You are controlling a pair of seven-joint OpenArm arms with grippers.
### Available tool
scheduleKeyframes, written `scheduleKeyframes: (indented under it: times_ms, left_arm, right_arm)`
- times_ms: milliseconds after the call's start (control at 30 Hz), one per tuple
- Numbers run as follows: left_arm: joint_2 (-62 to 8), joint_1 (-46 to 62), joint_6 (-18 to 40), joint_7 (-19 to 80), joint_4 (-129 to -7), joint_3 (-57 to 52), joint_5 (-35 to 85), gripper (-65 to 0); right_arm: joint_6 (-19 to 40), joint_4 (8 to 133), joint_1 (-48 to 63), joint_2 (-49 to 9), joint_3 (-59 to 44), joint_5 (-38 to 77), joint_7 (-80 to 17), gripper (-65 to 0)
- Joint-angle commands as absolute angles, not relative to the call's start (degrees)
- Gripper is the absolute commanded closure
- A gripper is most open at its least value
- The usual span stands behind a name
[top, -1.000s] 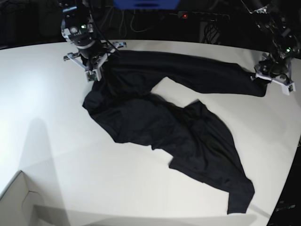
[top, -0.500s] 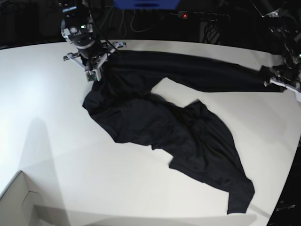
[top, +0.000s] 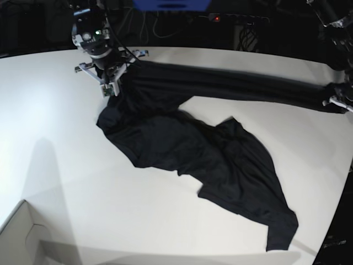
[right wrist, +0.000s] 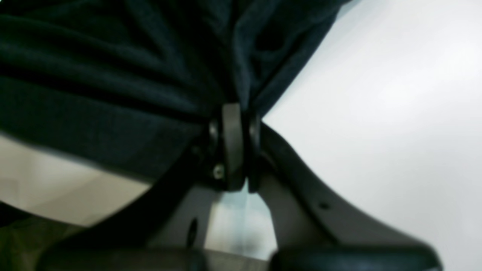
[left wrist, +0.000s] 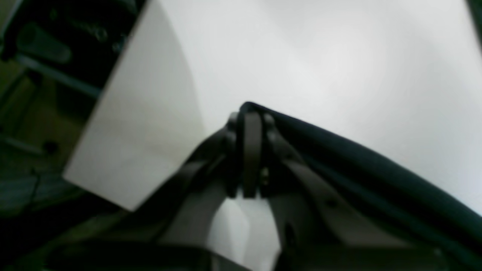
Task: Layout the t-shirt on the table in an organized manner, then fold the t-shirt properly
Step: 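Pull the sleeve away from the right gripper, stretching it flat, then drag the held shirt edge with the right gripper across the table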
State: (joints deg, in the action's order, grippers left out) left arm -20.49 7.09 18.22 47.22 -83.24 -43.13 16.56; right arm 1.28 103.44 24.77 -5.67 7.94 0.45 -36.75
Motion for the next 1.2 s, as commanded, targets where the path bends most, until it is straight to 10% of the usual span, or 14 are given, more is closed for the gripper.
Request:
scheduleKeyframes:
  times_ms: [0,600,867,1167]
  left_arm:
    - [-21.76,5.67,18.24,45.76,-83.21,-41.98,17.45,-0.2]
    - [-21.76,5.58,18.24,43.74,-80.4,-36.88,17.45,-0.2]
    - [-21.76,5.85,18.24,43.74,-80.4,-36.88,17.45,-0.2]
    - [-22.11,5.49,18.24,43.74,-78.73,-36.97,17.45,-0.2]
  right_arm:
    - [0.31,103.78,25.01,-5.67,7.96,0.4,-37.32,0.0]
    - [0.4,108.79,27.65,-3.82,9.36,0.4,-37.23,-0.3]
    - [0.4,113.19,28.7,-4.09,11.38,0.4,-37.23,-18.2]
    - [0.31,116.35,27.91,-5.14,11.12,0.22,-37.23,-22.9]
